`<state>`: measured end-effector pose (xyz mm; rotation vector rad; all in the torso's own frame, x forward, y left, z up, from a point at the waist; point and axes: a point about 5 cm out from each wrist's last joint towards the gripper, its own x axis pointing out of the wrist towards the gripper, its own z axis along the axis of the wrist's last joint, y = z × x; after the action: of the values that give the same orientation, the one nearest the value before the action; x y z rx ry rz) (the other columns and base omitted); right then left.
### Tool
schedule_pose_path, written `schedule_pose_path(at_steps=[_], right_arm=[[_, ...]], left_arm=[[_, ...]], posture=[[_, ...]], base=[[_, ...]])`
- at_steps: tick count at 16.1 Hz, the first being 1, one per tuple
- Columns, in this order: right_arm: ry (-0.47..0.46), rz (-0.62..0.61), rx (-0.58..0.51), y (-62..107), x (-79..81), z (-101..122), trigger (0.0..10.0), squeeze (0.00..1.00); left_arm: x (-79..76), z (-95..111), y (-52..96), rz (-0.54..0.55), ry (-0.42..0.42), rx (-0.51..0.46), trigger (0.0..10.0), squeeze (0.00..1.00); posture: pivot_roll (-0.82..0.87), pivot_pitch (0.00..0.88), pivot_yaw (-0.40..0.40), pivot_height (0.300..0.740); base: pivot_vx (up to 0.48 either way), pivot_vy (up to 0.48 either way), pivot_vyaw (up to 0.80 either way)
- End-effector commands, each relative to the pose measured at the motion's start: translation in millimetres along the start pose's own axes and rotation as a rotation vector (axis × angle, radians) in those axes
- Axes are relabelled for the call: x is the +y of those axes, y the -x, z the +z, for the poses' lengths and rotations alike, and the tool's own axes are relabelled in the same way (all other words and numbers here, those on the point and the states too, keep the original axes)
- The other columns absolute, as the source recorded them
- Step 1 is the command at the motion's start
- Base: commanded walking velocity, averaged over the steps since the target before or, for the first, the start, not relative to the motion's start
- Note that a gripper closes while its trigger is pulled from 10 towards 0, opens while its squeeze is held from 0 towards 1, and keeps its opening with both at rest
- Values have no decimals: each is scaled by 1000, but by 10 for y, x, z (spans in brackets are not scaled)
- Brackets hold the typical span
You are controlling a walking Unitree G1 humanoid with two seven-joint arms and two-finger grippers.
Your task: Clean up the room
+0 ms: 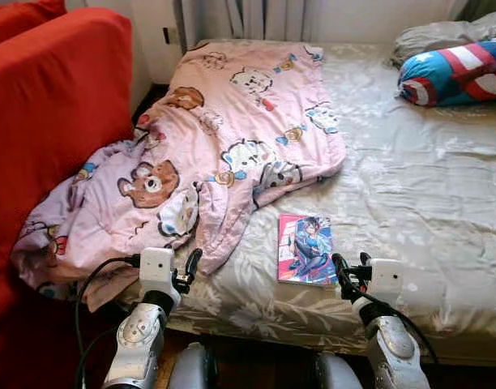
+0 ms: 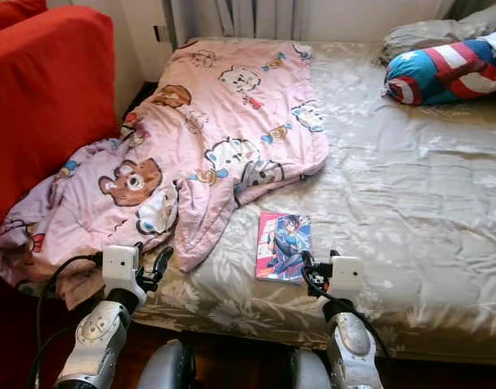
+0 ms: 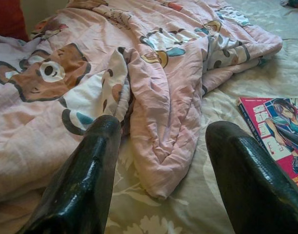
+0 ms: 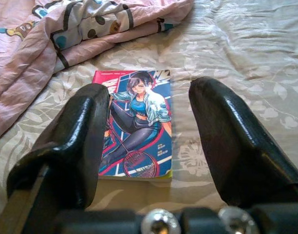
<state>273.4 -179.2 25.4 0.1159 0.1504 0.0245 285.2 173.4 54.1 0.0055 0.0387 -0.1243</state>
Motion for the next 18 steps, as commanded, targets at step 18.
schedule_pose_path(at_steps=[18], right_arm=[[3, -19, 20, 15, -54, -36, 10000, 0]], left_arm=[[8, -26, 5, 6, 3, 19, 10000, 0]], posture=[[-10, 125, 2, 634]], base=[[94, 0, 0]])
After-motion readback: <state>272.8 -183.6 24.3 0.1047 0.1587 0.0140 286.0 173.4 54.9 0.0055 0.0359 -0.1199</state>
